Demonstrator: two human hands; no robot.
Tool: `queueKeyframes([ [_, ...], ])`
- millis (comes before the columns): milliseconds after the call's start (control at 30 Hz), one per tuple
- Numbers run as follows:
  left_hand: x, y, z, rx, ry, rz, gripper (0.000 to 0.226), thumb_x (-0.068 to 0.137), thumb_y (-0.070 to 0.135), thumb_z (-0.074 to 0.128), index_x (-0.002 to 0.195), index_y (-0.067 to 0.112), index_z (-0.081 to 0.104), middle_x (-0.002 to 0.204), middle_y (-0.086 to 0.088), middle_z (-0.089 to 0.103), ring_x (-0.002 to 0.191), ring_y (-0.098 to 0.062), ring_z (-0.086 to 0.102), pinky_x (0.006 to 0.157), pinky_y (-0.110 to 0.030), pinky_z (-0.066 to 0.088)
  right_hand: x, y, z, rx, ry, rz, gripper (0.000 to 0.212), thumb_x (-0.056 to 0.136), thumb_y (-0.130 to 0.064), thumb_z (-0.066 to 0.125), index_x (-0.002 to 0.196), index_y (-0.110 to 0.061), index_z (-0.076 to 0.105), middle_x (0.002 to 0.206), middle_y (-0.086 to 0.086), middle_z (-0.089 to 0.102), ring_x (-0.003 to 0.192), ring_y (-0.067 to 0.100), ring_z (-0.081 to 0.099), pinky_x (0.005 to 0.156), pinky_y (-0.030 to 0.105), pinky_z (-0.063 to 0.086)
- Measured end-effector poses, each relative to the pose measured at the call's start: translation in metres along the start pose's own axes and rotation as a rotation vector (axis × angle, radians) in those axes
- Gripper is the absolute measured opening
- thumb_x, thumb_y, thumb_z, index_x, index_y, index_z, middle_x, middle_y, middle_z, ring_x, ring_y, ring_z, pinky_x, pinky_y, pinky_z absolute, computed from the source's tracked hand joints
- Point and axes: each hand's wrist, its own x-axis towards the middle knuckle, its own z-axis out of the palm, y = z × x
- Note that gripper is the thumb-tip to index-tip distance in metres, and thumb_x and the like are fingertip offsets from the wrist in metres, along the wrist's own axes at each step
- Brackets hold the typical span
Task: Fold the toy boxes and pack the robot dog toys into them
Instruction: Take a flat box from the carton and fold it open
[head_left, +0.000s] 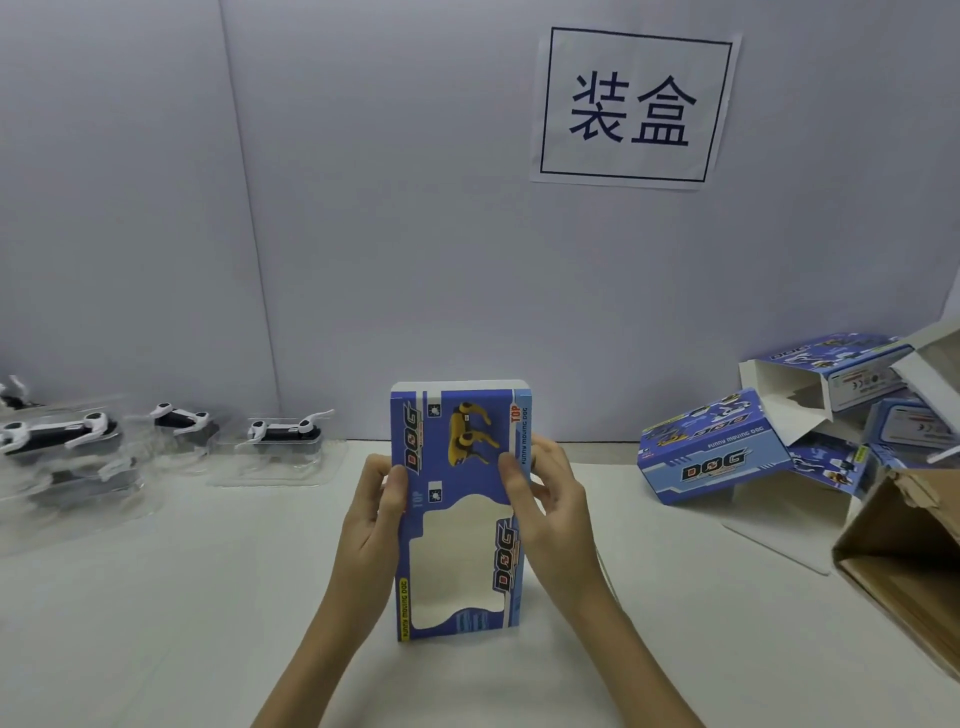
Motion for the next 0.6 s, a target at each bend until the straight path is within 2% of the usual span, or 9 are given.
queueKeyframes([
  [67, -0.001, 0.001, 0.001, -0.006, 0.005, -0.007, 0.021, 0.094, 0.045, 0.044, 0.105, 0.032, 0.055, 0.103, 0.015, 0.076, 0.097, -0.012, 0.076, 0.058, -0.021, 0.059, 0.000, -0.002, -0.002, 0.013, -0.020, 0.028, 0.032, 0.096, -0.037, 0.058, 0.124, -0.023, 0.067, 0.133, 0.003, 0.059, 0.124, 0.028, 0.064, 0.091, 0.054, 0.061],
  [133, -0.001, 0.001, 0.001, 0.002, 0.002, -0.015, 0.016, 0.095, 0.046, 0.044, 0.094, 0.044, 0.060, 0.105, 0.014, 0.076, 0.098, -0.012, 0.076, 0.059, -0.021, 0.059, -0.001, -0.005, -0.002, 0.039, -0.035, 0.042, 0.037, 0.097, -0.041, 0.056, 0.126, -0.020, 0.064, 0.132, 0.008, 0.059, 0.125, 0.030, 0.064, 0.092, 0.057, 0.060],
  [233, -0.004, 0.005, -0.002, -0.034, 0.007, -0.033, 0.020, 0.091, 0.064, 0.055, 0.088, 0.045, 0.062, 0.108, 0.012, 0.076, 0.102, -0.015, 0.075, 0.061, -0.022, 0.060, -0.004, -0.011, 0.002, 0.136, -0.021, 0.074, 0.044, 0.091, -0.057, 0.055, 0.119, -0.025, 0.066, 0.131, 0.015, 0.060, 0.123, 0.031, 0.066, 0.084, 0.046, 0.064],
  [300, -0.005, 0.006, -0.003, -0.052, 0.011, -0.029, 0.049, 0.067, 0.090, 0.065, 0.088, 0.046, 0.064, 0.109, 0.011, 0.076, 0.101, -0.014, 0.076, 0.061, -0.023, 0.060, -0.004, -0.014, 0.003, 0.172, -0.013, 0.070, 0.026, 0.096, -0.049, 0.055, 0.109, -0.034, 0.073, 0.129, 0.012, 0.060, 0.120, 0.030, 0.068, 0.077, 0.039, 0.065],
  [367, -0.005, 0.009, 0.000, -0.068, 0.033, -0.025, 0.061, 0.052, 0.096, 0.068, 0.086, 0.045, 0.065, 0.108, 0.009, 0.077, 0.097, -0.016, 0.077, 0.059, -0.024, 0.060, -0.003, -0.013, 0.003, 0.187, -0.001, 0.064, 0.024, 0.095, -0.040, 0.055, 0.105, -0.037, 0.076, 0.129, 0.005, 0.060, 0.118, 0.028, 0.069, 0.072, 0.035, 0.065],
  [433, -0.004, 0.010, 0.003, -0.095, 0.046, -0.015, 0.055, 0.063, 0.090, 0.067, 0.083, 0.038, 0.063, 0.105, 0.003, 0.078, 0.093, -0.023, 0.078, 0.057, -0.026, 0.061, -0.002, -0.011, 0.002, 0.198, 0.024, 0.077, 0.026, 0.093, -0.039, 0.058, 0.108, -0.029, 0.077, 0.129, -0.003, 0.062, 0.118, 0.027, 0.069, 0.071, 0.038, 0.065],
  [500, -0.004, 0.010, 0.008, -0.109, 0.076, 0.003, 0.040, 0.077, 0.074, 0.063, 0.083, 0.034, 0.060, 0.101, -0.003, 0.078, 0.088, -0.027, 0.078, 0.056, -0.026, 0.060, -0.003, -0.009, 0.004, 0.168, 0.061, 0.073, 0.020, 0.093, -0.040, 0.061, 0.100, -0.035, 0.078, 0.127, -0.009, 0.064, 0.117, 0.026, 0.069, 0.079, 0.048, 0.064],
  [533, -0.005, 0.008, 0.009, -0.114, 0.088, 0.019, 0.033, 0.084, 0.067, 0.063, 0.088, 0.035, 0.059, 0.100, -0.005, 0.078, 0.086, -0.026, 0.078, 0.057, -0.027, 0.060, -0.003, -0.008, 0.005, 0.147, 0.083, 0.061, 0.016, 0.093, -0.040, 0.062, 0.098, -0.038, 0.077, 0.125, -0.009, 0.066, 0.116, 0.026, 0.069, 0.084, 0.051, 0.062],
  [600, -0.005, 0.008, 0.012, -0.147, 0.106, 0.038, 0.022, 0.095, 0.056, 0.063, 0.109, 0.041, 0.054, 0.104, -0.010, 0.076, 0.086, -0.029, 0.077, 0.062, -0.032, 0.062, -0.003, -0.007, 0.006, 0.157, 0.111, 0.073, 0.021, 0.093, -0.042, 0.065, 0.112, -0.037, 0.067, 0.120, -0.006, 0.069, 0.114, 0.025, 0.070, 0.086, 0.052, 0.062],
])
